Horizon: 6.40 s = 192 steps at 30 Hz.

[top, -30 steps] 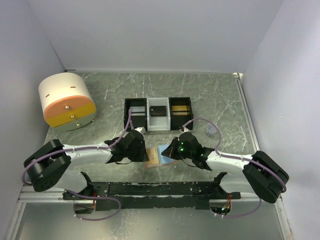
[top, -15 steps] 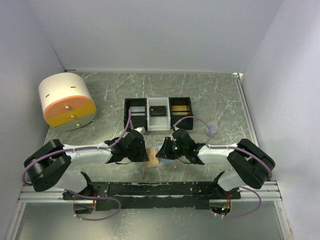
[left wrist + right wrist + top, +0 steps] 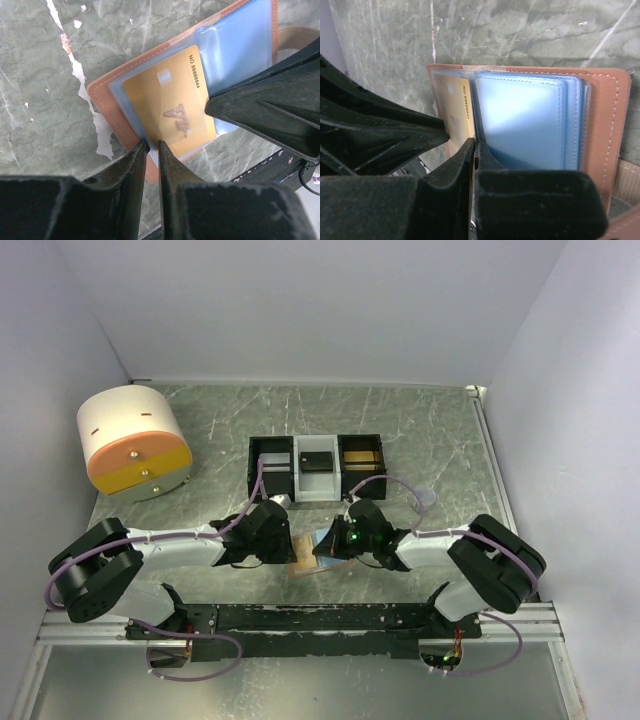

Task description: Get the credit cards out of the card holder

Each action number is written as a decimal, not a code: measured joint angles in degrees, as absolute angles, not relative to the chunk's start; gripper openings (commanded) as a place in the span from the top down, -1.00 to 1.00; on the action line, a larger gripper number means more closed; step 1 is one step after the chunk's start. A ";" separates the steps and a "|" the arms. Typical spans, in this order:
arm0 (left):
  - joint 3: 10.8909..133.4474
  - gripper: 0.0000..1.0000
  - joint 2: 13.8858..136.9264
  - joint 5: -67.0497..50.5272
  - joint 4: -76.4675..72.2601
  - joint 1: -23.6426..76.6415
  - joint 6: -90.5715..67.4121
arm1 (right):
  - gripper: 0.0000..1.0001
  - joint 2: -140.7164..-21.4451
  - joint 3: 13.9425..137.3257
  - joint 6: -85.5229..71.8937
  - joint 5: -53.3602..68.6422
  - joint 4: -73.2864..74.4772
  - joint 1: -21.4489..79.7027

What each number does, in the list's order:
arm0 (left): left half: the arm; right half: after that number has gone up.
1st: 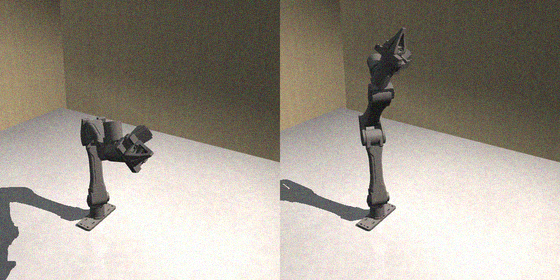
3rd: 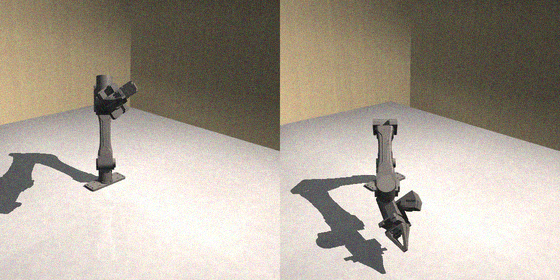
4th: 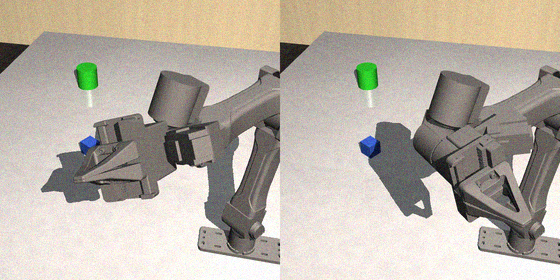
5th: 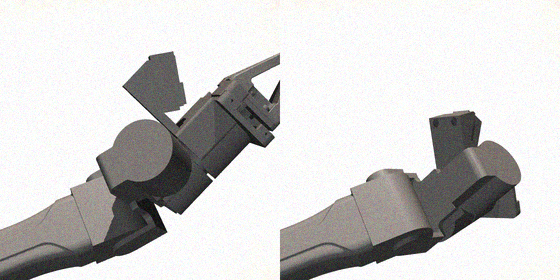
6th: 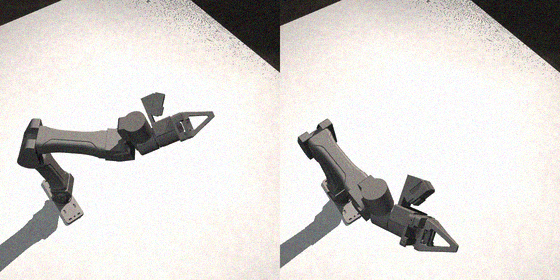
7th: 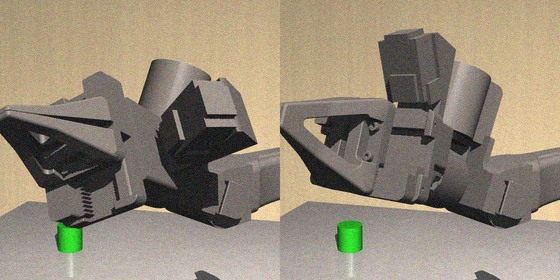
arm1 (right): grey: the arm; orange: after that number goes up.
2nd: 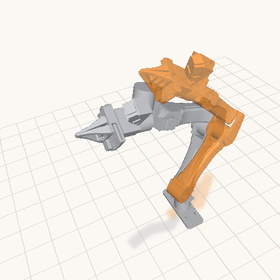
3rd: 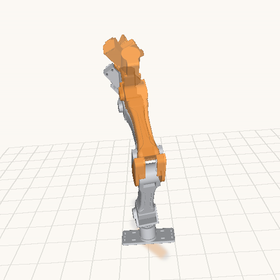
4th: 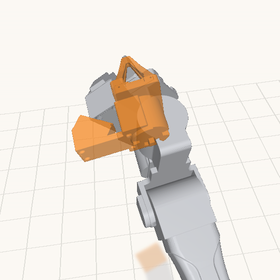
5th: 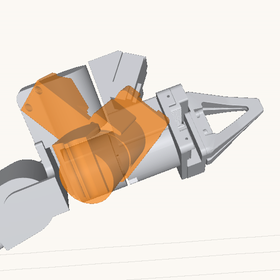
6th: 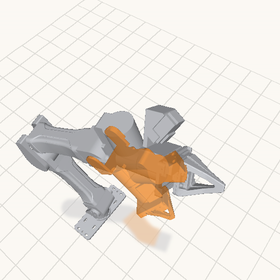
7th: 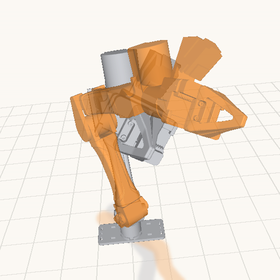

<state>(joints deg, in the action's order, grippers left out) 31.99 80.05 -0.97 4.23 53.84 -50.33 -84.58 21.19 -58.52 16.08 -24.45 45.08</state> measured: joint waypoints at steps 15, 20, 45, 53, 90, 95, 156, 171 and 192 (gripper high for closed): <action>31.99 0.42 80.09 -0.84 4.10 53.87 -50.37 | 1.00 -75.24 21.17 -56.75 11.11 -14.26 45.28; 32.01 0.31 79.79 -0.86 4.12 53.89 -50.33 | 1.00 -75.07 21.10 -56.73 10.98 -13.69 45.01; 32.95 0.46 81.93 -1.04 -0.23 55.02 -51.59 | 0.81 -77.78 19.53 -58.35 12.93 -17.65 44.88; 32.93 0.49 81.84 -0.19 -0.12 55.35 -51.70 | 0.53 -79.26 19.53 -59.16 13.82 -19.88 44.69; 34.13 0.52 83.15 -0.69 0.27 55.79 -50.78 | 0.55 -79.81 14.87 -62.70 19.33 -28.91 40.82; 34.13 0.52 83.15 -0.69 0.27 55.94 -50.76 | 0.54 -82.28 14.87 -63.44 20.51 -31.59 40.82; 41.45 -0.99 66.08 14.02 22.48 54.52 -41.82 | 1.00 -51.09 19.84 -32.08 6.87 -15.97 51.18; 46.00 -1.00 52.36 18.57 32.10 30.50 -28.88 | 1.00 -53.93 30.35 -10.76 -3.31 -10.09 45.80; 46.02 -0.99 51.03 20.93 33.30 30.46 -19.57 | 1.00 -69.49 43.07 10.37 11.09 -7.68 22.57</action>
